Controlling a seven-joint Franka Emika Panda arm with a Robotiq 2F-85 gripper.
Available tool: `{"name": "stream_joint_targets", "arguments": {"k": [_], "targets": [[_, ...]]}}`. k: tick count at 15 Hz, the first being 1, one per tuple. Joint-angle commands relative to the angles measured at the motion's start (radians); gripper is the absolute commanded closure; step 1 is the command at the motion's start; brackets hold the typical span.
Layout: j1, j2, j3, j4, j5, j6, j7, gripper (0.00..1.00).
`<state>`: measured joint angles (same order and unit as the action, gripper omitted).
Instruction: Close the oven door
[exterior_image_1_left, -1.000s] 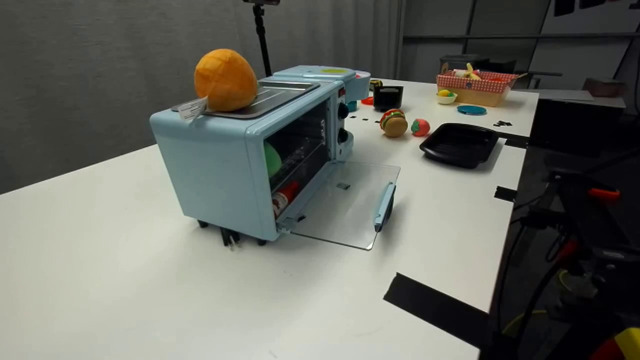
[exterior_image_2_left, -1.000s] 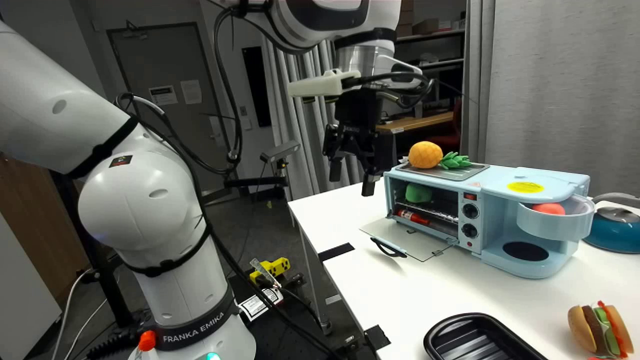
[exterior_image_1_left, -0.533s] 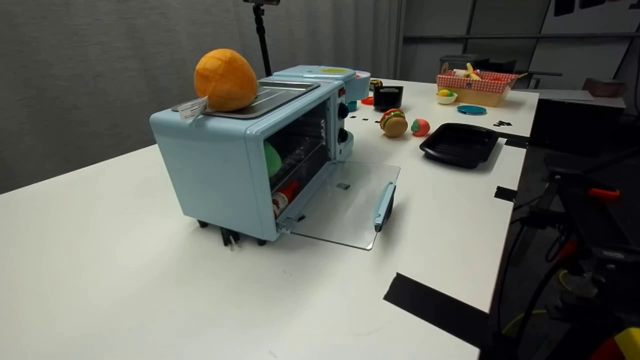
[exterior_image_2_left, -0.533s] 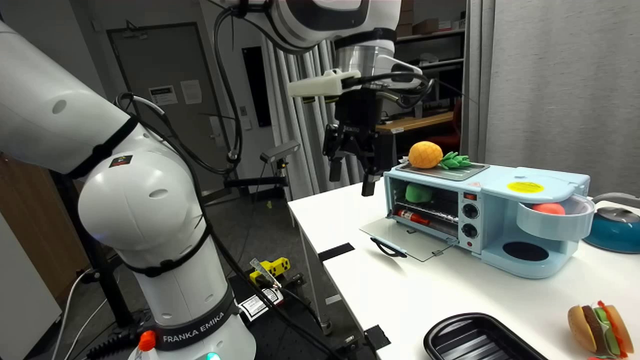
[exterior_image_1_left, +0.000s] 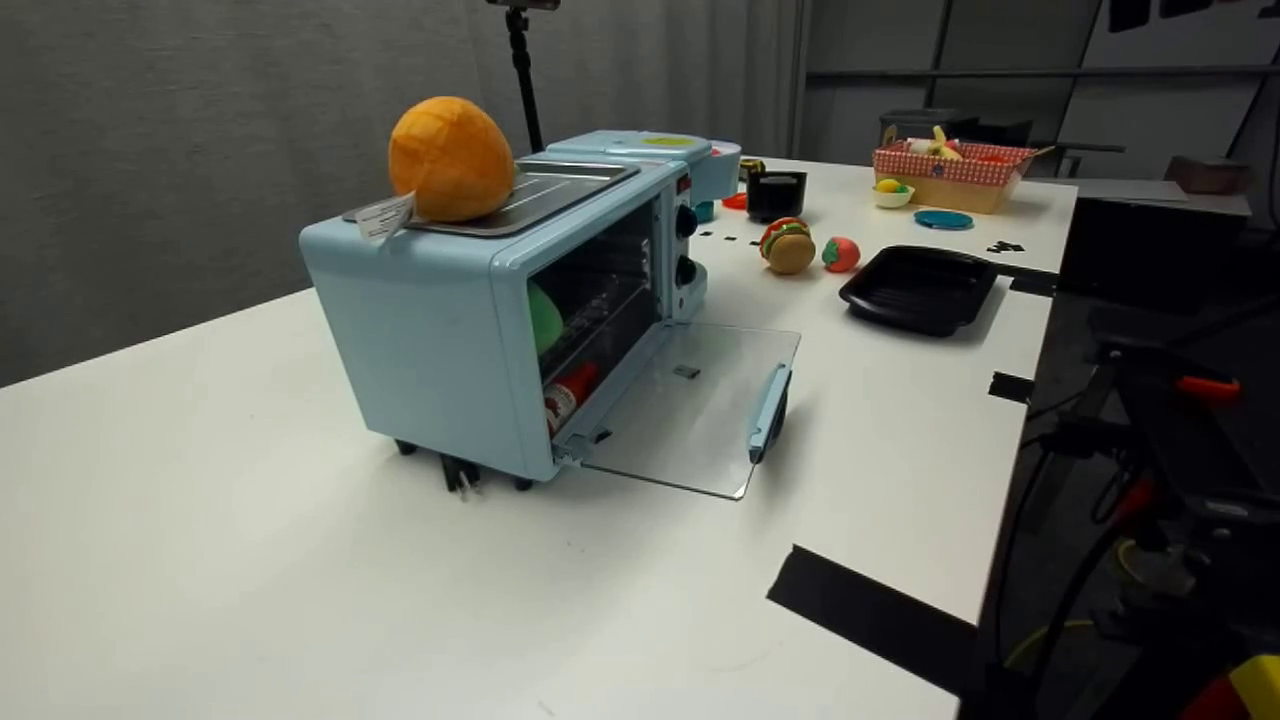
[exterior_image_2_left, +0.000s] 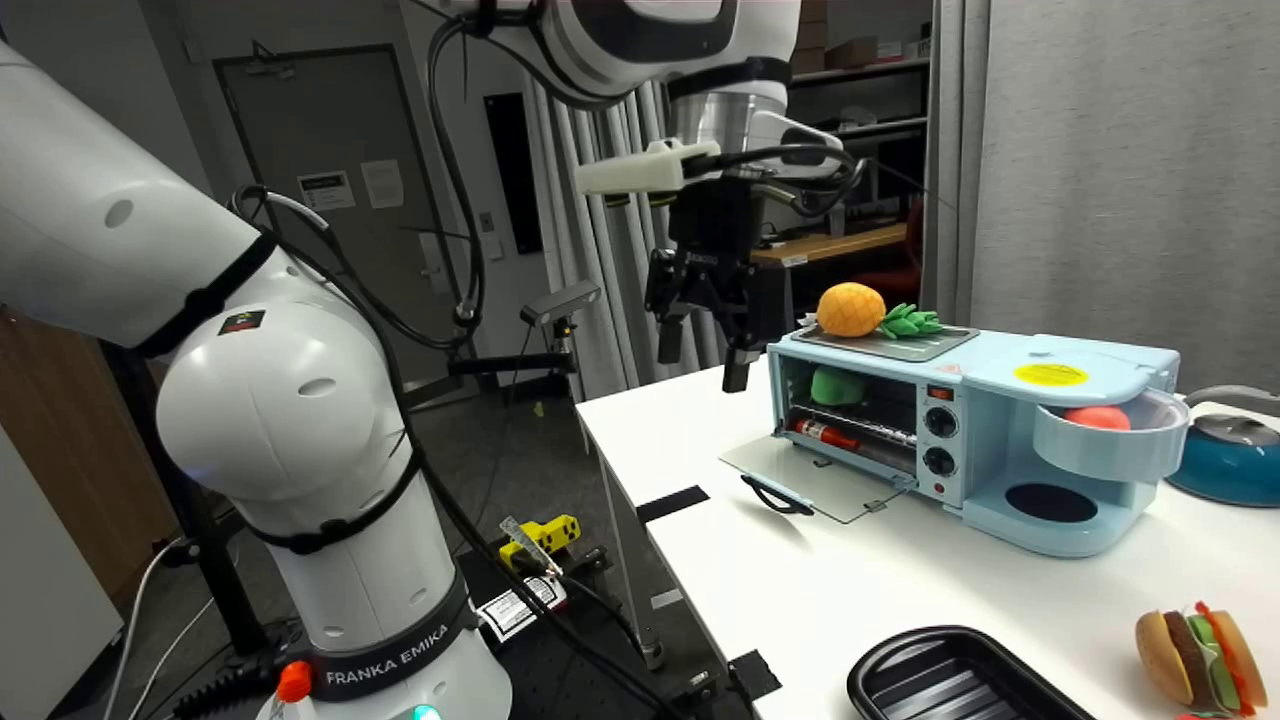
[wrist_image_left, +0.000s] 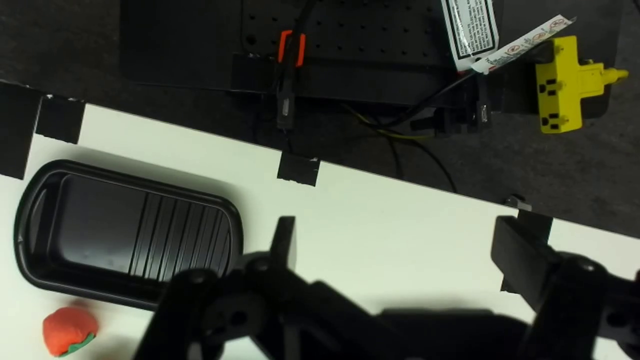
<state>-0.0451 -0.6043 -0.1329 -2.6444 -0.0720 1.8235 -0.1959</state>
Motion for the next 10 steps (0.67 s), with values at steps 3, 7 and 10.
{"name": "stream_joint_targets", "arguments": {"k": [3, 7, 10], "targets": [[0.009, 0.011, 0.043, -0.01, 0.002, 0.04, 0.031, 0.0], [0.02, 0.104, 0.058, 0.01, 0.012, 0.121, 0.035, 0.0], [0.03, 0.179, 0.068, 0.018, 0.029, 0.208, 0.042, 0.0]]}}
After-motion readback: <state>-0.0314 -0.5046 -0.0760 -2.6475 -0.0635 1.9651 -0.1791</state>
